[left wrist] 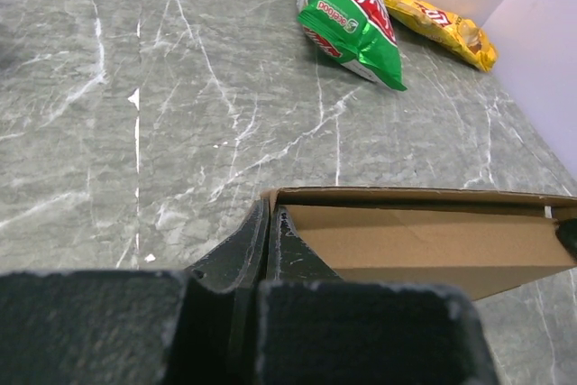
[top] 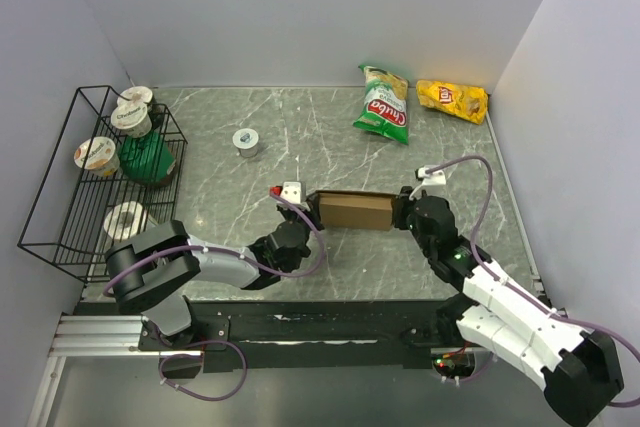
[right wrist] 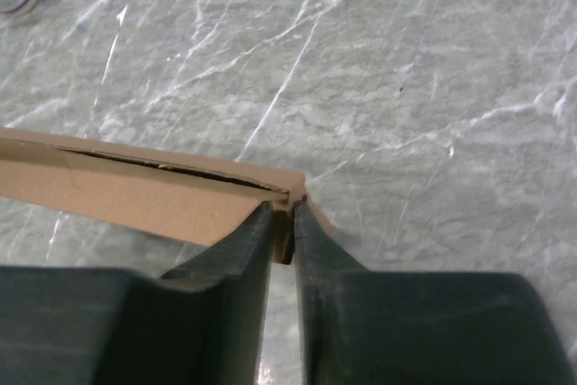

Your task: Fold the paper box

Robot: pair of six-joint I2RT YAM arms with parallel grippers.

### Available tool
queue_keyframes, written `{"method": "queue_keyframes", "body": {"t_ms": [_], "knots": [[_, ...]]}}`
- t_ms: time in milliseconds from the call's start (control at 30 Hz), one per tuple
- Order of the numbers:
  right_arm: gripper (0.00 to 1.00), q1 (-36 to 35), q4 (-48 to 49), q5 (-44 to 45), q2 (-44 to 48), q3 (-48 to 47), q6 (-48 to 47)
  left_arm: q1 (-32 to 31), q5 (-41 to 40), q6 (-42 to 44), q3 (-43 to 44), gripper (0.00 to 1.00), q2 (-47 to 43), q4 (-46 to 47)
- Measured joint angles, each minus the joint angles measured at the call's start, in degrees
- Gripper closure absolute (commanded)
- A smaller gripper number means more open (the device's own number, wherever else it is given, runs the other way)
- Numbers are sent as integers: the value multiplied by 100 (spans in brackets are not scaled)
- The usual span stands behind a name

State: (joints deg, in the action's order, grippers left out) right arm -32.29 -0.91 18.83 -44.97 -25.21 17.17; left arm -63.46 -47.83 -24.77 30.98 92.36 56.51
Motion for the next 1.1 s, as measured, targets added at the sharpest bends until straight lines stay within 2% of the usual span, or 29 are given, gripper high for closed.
{"method": "queue_keyframes", "body": {"t_ms": [33, 100, 167, 233, 300, 633, 767, 1100], "knots": [[48, -17, -120, -52, 68, 2, 37, -7, 26, 4, 9, 99, 0, -11], [39, -39, -332, -164, 192, -44, 74, -24, 129, 20, 17, 99, 0, -17], [35, -74, -695, -232, 297, -201, 96, -57, 247, 42, 31, 99, 9, -22], [25, -85, -1027, -269, 374, -334, 103, -74, 334, 70, 59, 99, 22, -37], [22, -85, -1283, -306, 487, -411, 107, -81, 378, 79, 122, 99, 61, -74], [23, -90, -1932, -299, 1117, -732, 96, -101, 498, 136, 284, 99, 111, -273], [24, -94, -1858, -258, 776, -1032, -15, -105, 514, 136, 278, 99, 74, -323], [35, -105, -651, -306, -612, -1392, -339, -114, 544, 133, 264, 99, 11, -409]]}}
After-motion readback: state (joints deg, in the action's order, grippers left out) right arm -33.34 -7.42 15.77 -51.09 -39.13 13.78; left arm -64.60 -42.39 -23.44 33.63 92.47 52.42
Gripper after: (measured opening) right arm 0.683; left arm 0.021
